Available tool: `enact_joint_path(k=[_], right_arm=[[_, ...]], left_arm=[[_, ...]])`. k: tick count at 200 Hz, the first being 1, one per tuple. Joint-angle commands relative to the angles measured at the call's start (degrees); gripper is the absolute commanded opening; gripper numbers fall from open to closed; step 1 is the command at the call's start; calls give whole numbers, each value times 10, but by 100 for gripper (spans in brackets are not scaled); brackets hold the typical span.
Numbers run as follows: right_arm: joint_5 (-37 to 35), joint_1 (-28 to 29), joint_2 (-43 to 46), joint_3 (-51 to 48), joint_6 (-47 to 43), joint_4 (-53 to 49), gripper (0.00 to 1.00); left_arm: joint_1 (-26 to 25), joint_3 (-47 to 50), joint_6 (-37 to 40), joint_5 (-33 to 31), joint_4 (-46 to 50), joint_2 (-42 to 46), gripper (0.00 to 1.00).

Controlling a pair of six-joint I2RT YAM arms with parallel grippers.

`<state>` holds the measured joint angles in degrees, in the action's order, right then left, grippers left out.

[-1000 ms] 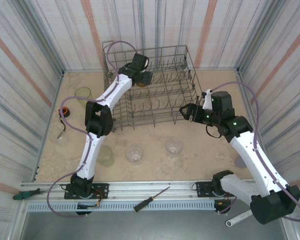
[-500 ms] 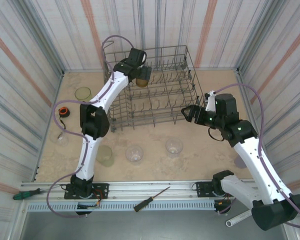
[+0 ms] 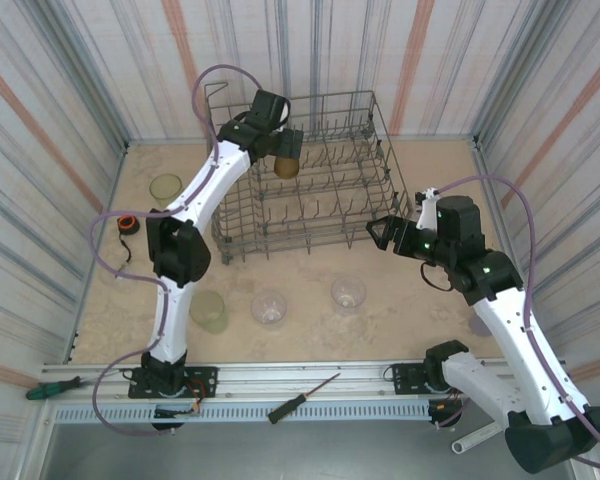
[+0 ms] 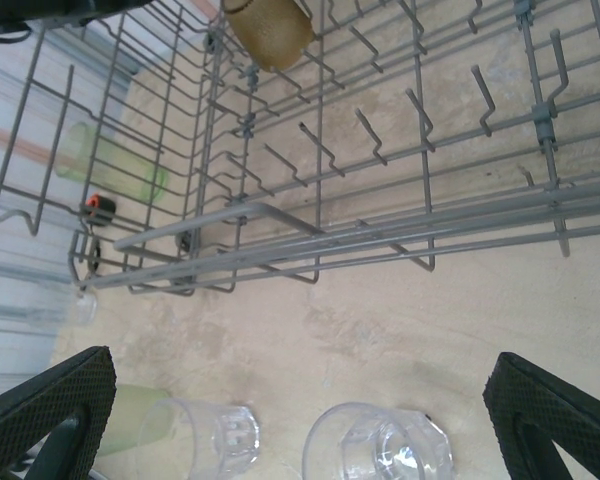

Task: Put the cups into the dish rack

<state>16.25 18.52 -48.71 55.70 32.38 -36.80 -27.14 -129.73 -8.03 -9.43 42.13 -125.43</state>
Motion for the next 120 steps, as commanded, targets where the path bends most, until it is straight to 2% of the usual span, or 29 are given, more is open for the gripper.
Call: enact_joint_path(k=[1, 40, 120], right_arm=[[-11, 0, 4, -8, 7, -19, 99], [-25, -1, -2, -13, 7, -31, 99], [-120, -17, 30, -22, 33, -80, 99]], left_arm=[[-3, 30, -19, 15, 17, 51, 99], [-4, 88, -36, 19, 17, 109, 99], [-15, 184, -52, 31, 8, 187, 99]])
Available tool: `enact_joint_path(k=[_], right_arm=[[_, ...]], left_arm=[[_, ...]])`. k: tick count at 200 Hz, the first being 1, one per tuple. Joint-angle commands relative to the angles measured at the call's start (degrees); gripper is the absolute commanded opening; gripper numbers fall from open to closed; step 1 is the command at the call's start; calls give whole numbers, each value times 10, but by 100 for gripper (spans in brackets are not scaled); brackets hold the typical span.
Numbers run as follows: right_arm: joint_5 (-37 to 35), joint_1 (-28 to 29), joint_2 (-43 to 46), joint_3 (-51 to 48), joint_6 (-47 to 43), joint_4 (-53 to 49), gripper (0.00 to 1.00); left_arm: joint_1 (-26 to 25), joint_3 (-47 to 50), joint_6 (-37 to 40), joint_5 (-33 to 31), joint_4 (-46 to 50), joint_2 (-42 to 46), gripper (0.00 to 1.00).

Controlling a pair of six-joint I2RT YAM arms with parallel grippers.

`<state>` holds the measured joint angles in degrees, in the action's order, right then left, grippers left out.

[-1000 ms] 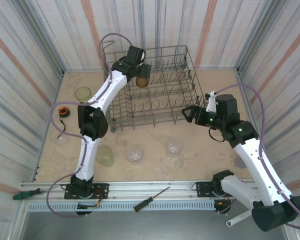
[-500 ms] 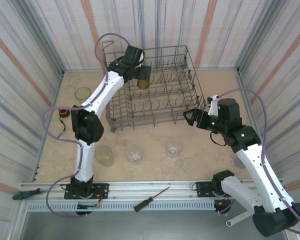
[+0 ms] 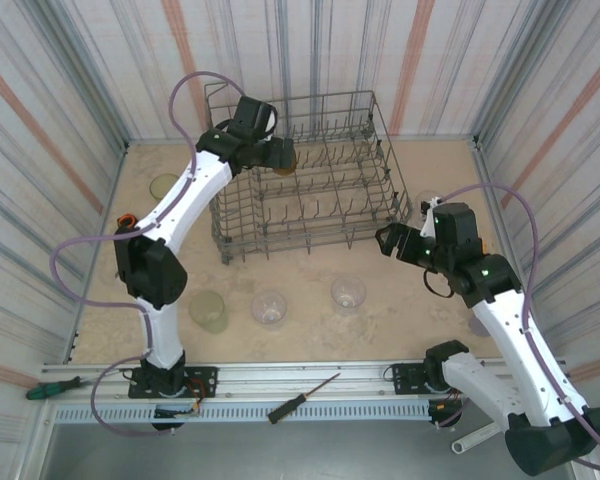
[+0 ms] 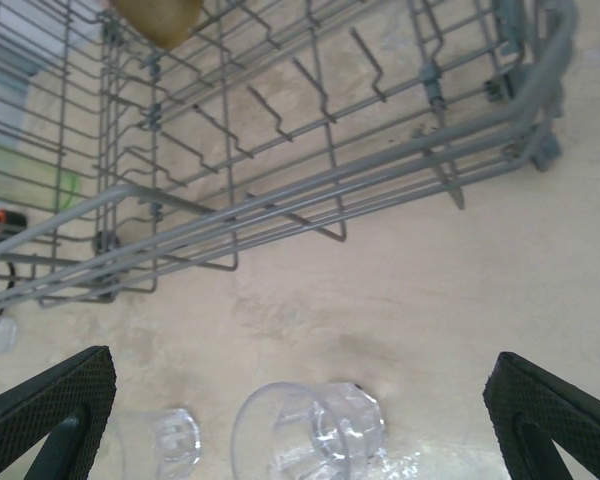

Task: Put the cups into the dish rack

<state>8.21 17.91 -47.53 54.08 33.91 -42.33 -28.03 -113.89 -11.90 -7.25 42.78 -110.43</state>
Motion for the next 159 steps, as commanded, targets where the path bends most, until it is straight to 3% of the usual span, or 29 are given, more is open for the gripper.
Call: enact_joint_path(k=[1, 159], right_arm=[[-40, -12, 18, -5, 18, -25, 99], [-179, -125, 26, 9, 66, -205, 99]], left_arm=[[-6, 26, -15, 9, 1, 38, 99], [-44, 195, -40, 60, -72, 167, 99]])
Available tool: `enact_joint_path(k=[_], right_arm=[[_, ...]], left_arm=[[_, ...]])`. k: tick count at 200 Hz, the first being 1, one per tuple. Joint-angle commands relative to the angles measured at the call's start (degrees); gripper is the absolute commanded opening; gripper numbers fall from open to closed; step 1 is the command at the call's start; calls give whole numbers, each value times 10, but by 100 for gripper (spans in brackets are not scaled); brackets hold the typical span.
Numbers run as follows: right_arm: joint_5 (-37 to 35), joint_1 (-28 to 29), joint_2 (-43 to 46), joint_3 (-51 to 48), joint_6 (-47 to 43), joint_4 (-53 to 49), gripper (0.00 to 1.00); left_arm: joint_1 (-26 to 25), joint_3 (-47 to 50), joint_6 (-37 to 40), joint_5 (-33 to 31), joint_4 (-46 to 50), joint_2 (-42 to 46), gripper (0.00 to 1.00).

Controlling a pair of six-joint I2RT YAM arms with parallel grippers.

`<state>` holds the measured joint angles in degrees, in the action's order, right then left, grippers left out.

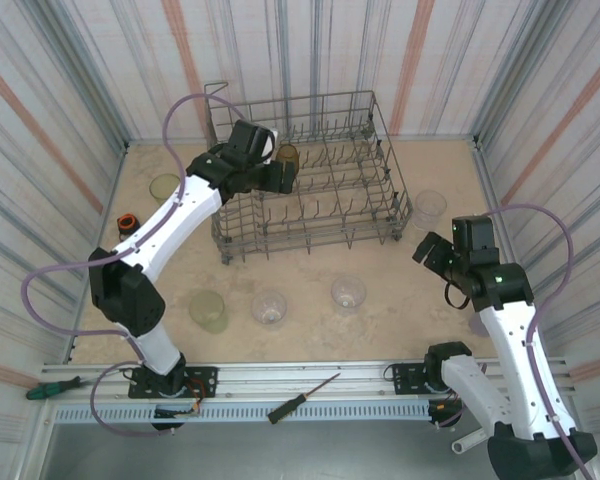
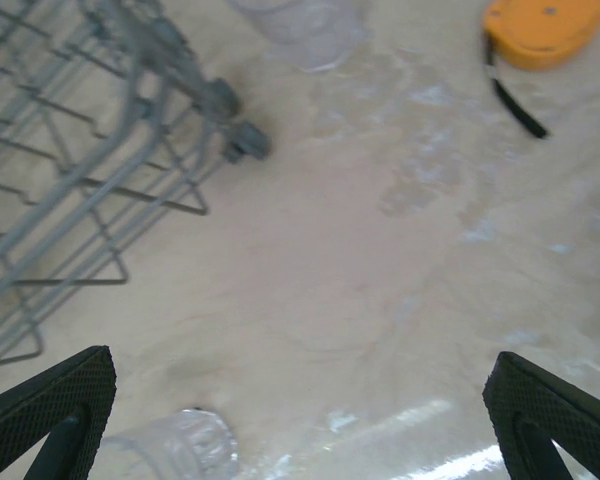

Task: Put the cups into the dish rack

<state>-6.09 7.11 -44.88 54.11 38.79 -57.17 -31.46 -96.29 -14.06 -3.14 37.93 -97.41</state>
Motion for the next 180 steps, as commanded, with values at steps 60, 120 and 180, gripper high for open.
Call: enact_joint_path(k=[60, 120, 180], right_arm=[[-112, -85, 1, 8, 46, -107, 99], [-175, -122, 4, 12, 46, -126, 99], [-222, -152, -16, -5, 108, -131, 99]], left_arm=[[-32, 44, -33, 47, -25, 51, 99], [-35, 50, -47, 76, -30, 48, 99], [-37, -25, -37, 80, 23, 11, 99]])
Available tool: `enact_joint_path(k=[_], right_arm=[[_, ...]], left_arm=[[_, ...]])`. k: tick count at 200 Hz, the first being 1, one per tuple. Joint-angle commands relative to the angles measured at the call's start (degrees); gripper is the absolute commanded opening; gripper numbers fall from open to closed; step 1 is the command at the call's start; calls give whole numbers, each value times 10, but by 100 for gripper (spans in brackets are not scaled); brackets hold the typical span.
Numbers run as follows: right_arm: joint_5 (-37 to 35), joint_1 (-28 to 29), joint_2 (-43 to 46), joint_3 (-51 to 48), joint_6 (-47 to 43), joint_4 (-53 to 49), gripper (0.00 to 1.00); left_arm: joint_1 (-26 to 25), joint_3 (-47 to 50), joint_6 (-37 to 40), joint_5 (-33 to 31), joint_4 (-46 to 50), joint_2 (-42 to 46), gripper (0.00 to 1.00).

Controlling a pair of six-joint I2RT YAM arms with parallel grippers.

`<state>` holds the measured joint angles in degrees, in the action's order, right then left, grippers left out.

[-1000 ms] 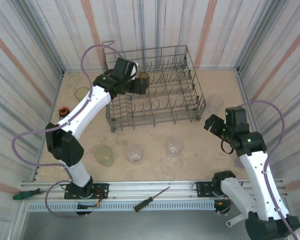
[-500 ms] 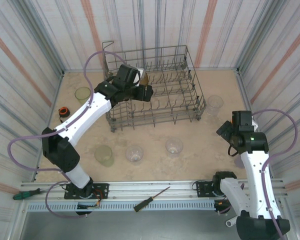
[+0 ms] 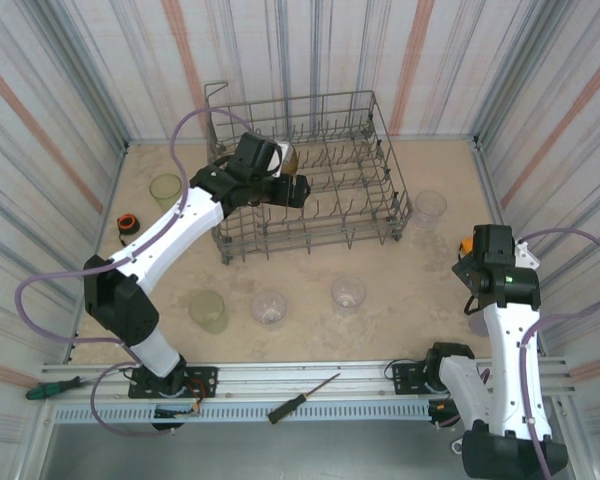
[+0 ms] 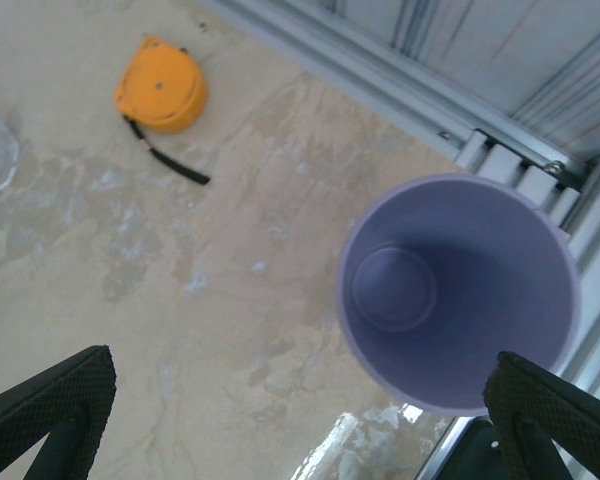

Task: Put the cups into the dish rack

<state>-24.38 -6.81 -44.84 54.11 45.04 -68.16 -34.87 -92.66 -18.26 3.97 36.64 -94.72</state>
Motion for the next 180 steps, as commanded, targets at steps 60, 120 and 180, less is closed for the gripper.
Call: enact_joint_path(k=[60, 120, 180], right_arm=[[-28, -44, -35, -38, 40, 22, 99], [16, -66, -65, -85, 27, 100, 97], [-12, -71, -109, -81, 8, 119, 66]], left_arm=[[-13, -119, -26, 28, 53, -53, 98], [-26, -105, -27, 2, 59, -46, 99], [-26, -93, -10, -5, 57, -44, 99]])
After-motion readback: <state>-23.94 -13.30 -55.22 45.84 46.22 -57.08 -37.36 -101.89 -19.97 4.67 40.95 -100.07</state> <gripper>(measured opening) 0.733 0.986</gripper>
